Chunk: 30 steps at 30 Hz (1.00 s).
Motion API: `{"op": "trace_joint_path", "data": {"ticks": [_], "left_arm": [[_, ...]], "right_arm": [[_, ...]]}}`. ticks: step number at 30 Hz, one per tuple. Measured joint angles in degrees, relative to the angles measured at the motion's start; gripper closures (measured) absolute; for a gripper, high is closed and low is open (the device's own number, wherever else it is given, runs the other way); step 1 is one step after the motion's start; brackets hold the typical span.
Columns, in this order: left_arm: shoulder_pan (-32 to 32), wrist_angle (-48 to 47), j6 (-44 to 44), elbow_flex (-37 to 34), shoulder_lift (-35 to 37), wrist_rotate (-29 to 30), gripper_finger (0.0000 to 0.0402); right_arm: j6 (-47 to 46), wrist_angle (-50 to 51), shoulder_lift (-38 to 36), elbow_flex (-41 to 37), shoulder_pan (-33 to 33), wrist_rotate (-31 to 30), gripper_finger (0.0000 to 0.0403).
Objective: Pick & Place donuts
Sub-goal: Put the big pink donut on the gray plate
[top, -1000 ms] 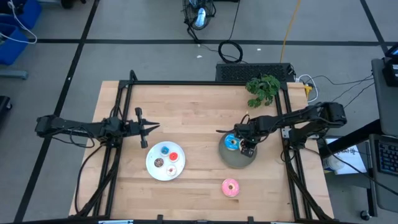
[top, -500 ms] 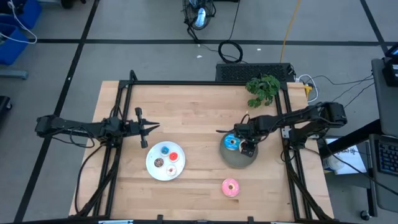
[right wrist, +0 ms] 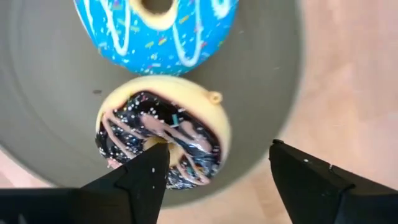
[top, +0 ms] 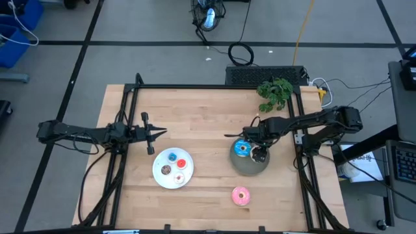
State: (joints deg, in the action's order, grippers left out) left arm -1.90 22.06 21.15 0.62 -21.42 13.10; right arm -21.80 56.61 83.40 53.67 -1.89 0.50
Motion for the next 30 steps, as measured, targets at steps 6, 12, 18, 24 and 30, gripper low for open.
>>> {"op": "trace_joint_path", "data": {"ticks": [6,12,18,24,30], "left_arm": [[0.0,0.0,0.2,0.0,0.0,0.0,0.0364],[0.0,0.0,0.2,0.0,0.0,0.0,0.0364],[0.0,0.0,0.2,0.0,0.0,0.1,0.0364],[0.0,0.0,0.1,0.0,0.0,0.1,0.0364],[0.0,0.0,0.1,0.0,0.0,0.1,0.0364]], "right_arm": [[-3.4,9.7,0.0,8.8,1.0,-5.4,0.0163],[-10.0,10.6,0.1,18.5,8.3,-6.5,0.0224],[-10.1,9.5,2.8,21.6,16.1,-8.5,0.0326],[-5.4,4.3,5.1,21.6,21.7,-10.0,0.0393],[-0.8,-5.7,5.3,21.6,24.9,-9.3,0.0368]]}}
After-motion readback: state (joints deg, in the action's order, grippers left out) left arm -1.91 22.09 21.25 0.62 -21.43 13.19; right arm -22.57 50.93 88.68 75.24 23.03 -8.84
